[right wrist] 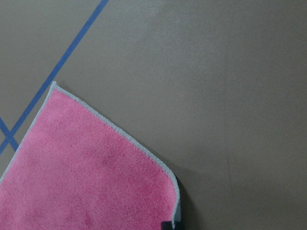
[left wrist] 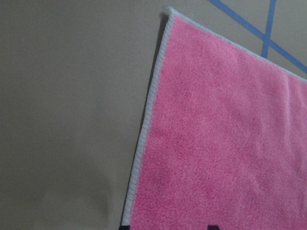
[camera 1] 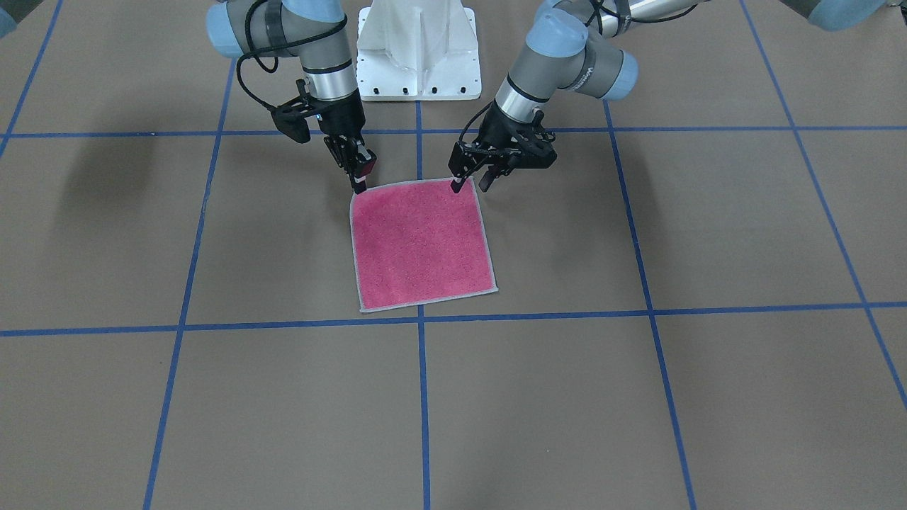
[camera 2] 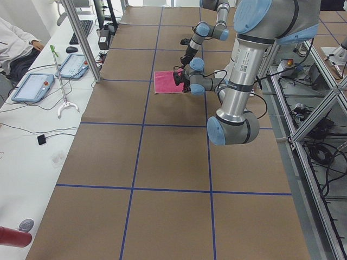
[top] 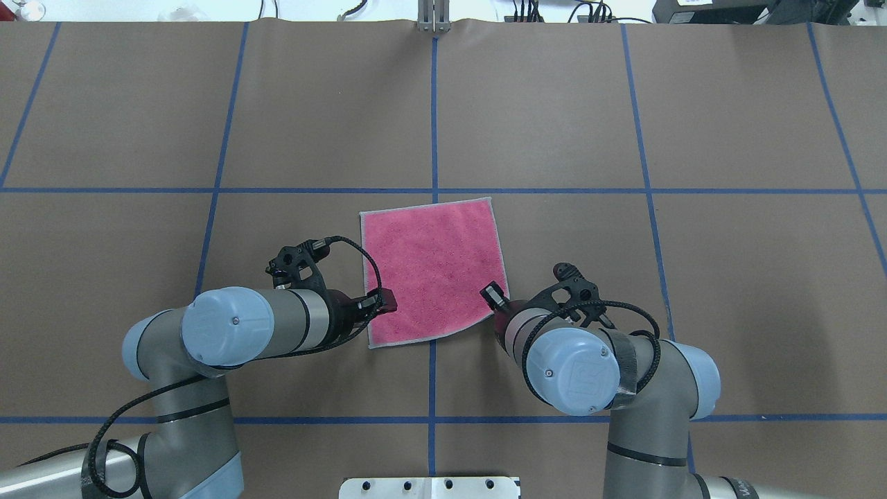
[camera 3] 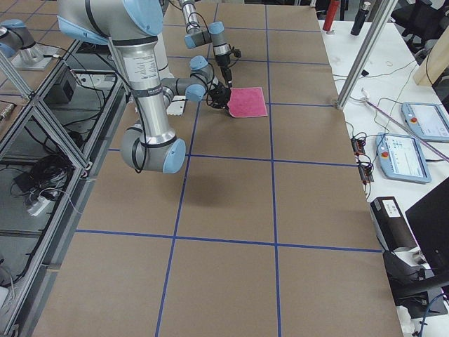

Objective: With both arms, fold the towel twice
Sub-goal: 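Lower the left gripper onto the near towel corner while the right gripper holds its corner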

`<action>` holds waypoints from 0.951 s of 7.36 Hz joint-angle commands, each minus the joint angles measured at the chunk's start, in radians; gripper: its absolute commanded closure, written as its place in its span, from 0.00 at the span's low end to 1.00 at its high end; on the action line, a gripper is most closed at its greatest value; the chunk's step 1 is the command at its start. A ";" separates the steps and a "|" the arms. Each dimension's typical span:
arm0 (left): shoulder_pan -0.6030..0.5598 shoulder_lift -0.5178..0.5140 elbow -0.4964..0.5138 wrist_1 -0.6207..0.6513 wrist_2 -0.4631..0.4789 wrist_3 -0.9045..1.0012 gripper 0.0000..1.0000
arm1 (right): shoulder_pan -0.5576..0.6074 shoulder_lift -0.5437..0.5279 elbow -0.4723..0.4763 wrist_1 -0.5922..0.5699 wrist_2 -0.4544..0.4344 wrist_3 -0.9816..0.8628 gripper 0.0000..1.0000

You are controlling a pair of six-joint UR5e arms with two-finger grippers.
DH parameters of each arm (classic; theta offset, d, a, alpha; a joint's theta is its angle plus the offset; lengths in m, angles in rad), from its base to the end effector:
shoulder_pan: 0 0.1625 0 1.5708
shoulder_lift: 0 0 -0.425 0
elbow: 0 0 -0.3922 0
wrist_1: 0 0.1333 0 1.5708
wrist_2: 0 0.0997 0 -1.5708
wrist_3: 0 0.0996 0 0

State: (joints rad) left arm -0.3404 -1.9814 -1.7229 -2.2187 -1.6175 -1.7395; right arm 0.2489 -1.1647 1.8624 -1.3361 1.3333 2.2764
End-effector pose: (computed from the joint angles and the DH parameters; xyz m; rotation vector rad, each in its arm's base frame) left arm 0.5505 -0.3315 0.2847 0.0636 1.2197 -0.4166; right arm -0.5483 -0.3011 0.2786 0.0044 -0.9974 0.9887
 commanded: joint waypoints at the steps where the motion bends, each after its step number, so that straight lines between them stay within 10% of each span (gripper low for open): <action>1: 0.018 0.003 0.000 0.001 0.001 0.000 0.28 | 0.000 -0.001 0.000 0.000 0.000 0.000 1.00; 7: 0.050 0.007 0.005 0.007 0.008 -0.002 0.27 | 0.000 -0.003 0.001 0.000 -0.011 0.002 1.00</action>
State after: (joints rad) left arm -0.2966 -1.9753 -1.7204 -2.2124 -1.6118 -1.7411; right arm 0.2485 -1.1672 1.8635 -1.3361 1.3245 2.2779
